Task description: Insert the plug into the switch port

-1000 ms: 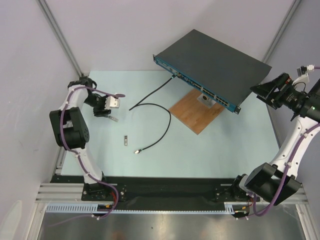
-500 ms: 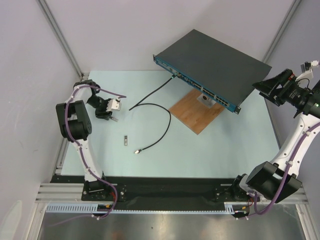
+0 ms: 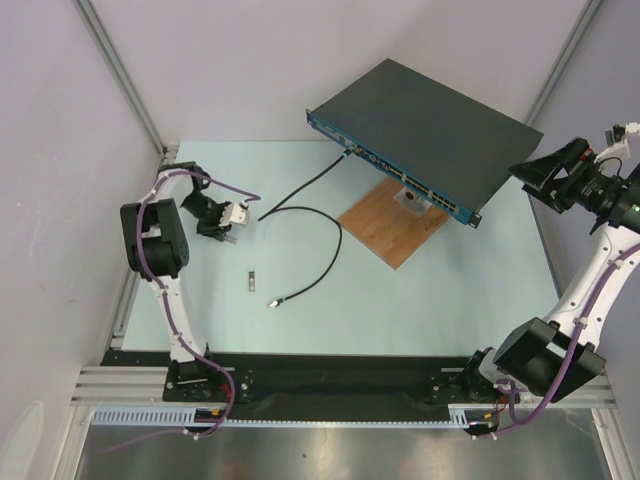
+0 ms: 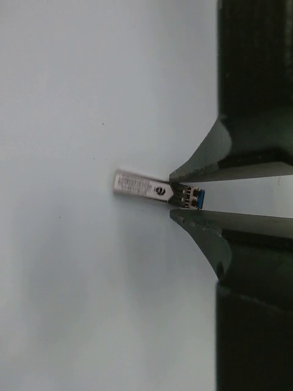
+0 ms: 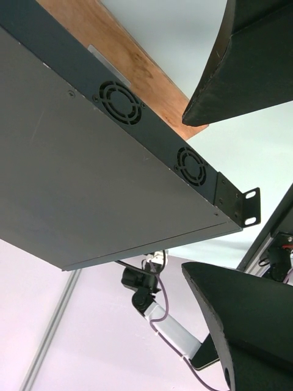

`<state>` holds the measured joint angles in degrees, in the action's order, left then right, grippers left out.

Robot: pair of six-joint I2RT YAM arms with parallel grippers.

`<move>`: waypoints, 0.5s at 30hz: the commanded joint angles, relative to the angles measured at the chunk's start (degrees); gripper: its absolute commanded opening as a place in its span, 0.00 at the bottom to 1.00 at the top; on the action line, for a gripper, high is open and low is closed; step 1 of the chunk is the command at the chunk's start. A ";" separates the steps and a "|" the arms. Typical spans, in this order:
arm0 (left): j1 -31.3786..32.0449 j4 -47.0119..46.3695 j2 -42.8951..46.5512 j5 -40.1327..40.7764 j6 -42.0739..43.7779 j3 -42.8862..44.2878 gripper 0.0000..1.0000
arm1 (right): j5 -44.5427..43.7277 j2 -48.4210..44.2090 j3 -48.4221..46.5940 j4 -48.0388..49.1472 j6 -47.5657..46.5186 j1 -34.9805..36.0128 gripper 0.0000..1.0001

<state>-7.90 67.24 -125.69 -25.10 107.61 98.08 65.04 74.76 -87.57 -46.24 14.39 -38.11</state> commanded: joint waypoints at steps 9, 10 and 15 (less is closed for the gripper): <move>2.10 8.07 3.15 -4.40 -2.49 2.03 0.07 | -0.96 0.56 -5.85 -0.43 0.81 -1.36 0.99; 1.93 8.25 6.48 -5.82 -3.19 1.50 0.02 | -0.96 0.47 -6.29 -0.08 0.99 -1.36 1.00; 1.92 2.20 19.85 -10.49 -19.26 -6.31 0.00 | 0.87 -1.02 -7.53 1.59 2.66 -1.36 1.00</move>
<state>-5.91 70.54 -117.80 -28.62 98.35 94.28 63.96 75.29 -92.51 -46.35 15.46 -39.18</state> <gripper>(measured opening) 0.158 0.994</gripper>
